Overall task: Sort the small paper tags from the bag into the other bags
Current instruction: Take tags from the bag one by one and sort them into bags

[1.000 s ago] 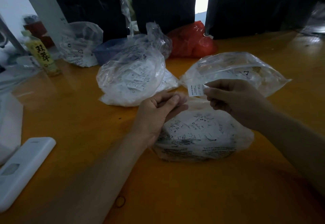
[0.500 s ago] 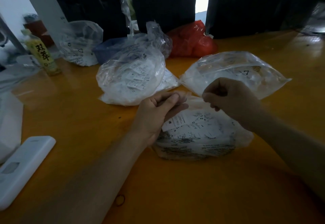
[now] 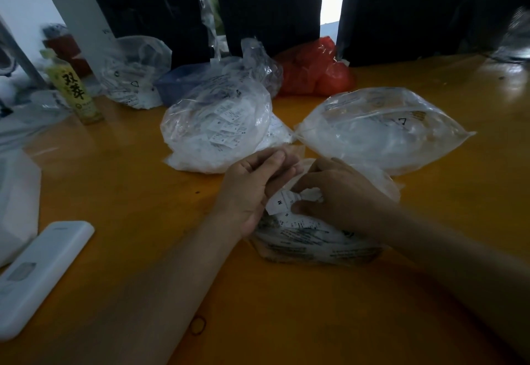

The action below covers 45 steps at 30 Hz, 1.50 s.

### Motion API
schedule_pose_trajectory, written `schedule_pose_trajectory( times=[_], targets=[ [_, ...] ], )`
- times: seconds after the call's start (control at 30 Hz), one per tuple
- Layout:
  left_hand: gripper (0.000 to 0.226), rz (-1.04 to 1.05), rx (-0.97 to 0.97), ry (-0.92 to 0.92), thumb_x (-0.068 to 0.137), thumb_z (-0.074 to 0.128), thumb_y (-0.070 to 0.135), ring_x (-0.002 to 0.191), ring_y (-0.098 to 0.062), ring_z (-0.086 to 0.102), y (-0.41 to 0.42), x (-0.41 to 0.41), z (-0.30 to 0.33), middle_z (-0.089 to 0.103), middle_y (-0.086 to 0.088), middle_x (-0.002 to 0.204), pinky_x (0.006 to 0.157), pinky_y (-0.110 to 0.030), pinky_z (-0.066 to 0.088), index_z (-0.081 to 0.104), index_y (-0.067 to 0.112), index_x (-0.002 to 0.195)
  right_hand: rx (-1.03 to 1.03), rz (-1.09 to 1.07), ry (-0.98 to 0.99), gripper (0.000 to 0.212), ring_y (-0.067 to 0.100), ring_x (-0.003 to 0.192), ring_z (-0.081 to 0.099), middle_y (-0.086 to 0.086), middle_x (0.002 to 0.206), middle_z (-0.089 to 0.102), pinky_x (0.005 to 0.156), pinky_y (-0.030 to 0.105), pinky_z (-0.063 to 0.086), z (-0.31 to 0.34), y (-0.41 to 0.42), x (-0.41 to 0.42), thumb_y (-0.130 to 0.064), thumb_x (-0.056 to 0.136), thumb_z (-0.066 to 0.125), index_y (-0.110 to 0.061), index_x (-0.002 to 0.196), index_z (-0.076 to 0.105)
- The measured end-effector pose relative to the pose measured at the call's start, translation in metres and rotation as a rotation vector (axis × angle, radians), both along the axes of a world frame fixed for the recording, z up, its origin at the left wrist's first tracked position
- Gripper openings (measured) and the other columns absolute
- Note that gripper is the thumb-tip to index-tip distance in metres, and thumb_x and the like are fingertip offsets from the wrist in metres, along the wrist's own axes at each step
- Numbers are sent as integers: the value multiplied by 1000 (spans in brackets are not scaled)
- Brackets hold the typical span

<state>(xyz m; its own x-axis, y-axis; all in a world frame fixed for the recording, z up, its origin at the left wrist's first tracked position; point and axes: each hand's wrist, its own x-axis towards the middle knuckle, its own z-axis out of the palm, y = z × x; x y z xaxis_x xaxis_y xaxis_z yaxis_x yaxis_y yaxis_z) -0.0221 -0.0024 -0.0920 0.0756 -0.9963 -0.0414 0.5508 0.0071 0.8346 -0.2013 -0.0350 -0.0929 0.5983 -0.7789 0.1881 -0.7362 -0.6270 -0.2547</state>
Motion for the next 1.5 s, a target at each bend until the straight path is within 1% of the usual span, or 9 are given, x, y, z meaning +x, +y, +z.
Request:
schedule_pose_trajectory(
  times=[0.1, 0.17, 0.27, 0.4, 0.53, 0.63, 1.03, 1.33, 1.5],
  targets=[
    [26, 5, 6, 5, 84, 71, 8, 97, -30, 78, 0, 0, 1, 77, -23, 106, 78, -25, 63, 73, -3, 108, 86, -31, -211, 15, 5, 88, 58, -24, 90, 53, 73, 23, 45, 4, -2, -7, -46, 89, 71, -36, 100, 68],
    [30, -2, 3, 10, 80, 73, 7, 97, -29, 78, 0, 0, 1, 77, -23, 106, 78, -25, 63, 73, -3, 108, 191, -121, -420, 9, 9, 78, 64, -10, 82, 66, 70, 26, 52, 9, -5, -16, -35, 91, 72, -29, 90, 66],
    [38, -2, -19, -13, 76, 75, 6, 98, -27, 78, 1, -2, 1, 78, -22, 106, 78, -25, 62, 72, -5, 113, 426, -183, -827, 3, 15, 75, 72, 1, 82, 75, 71, 29, 59, 21, -5, -27, -19, 92, 72, -18, 93, 70],
    [29, -36, -85, -99, 77, 76, 7, 101, -32, 77, 2, -3, -2, 77, -23, 108, 83, -25, 62, 76, 0, 105, 368, -170, -1095, 8, 17, 79, 74, 2, 83, 76, 75, 29, 61, 31, -2, -31, -16, 96, 69, -12, 101, 72],
    [23, -72, -120, -184, 78, 79, 11, 106, -33, 76, 4, -3, -4, 77, -21, 111, 89, -26, 60, 80, 7, 101, 226, -80, -1083, 7, 14, 77, 74, -1, 83, 77, 74, 21, 59, 34, 5, -28, -11, 95, 69, -17, 98, 71],
    [31, -86, -133, -242, 80, 79, 13, 107, -32, 75, 4, -3, -5, 78, -19, 111, 91, -27, 60, 76, 2, 109, 223, -45, -1088, 9, 14, 79, 75, 3, 86, 77, 74, 19, 57, 33, 6, -25, -6, 93, 70, -9, 100, 71],
    [26, -83, -127, -246, 75, 82, 21, 106, -31, 76, 6, -5, -3, 78, -19, 110, 89, -26, 60, 82, 12, 100, 128, -98, -976, 6, 8, 79, 75, -7, 87, 77, 74, 16, 57, 27, -2, -28, -10, 93, 72, -13, 97, 69],
    [34, -71, -123, -284, 83, 76, 21, 105, -29, 76, 4, -5, -5, 79, -15, 110, 86, -26, 61, 74, 4, 113, 118, -120, -834, 7, 5, 78, 74, -7, 82, 77, 78, 26, 61, 24, -1, -28, -15, 92, 74, -16, 98, 70],
    [34, -60, -105, -332, 87, 73, 24, 102, -28, 77, 4, -4, -5, 79, -12, 109, 77, -29, 63, 74, 4, 114, 116, -133, -856, 7, 4, 78, 74, -8, 82, 77, 75, 22, 59, 25, -1, -29, -14, 93, 72, -17, 98, 69]
  ],
)
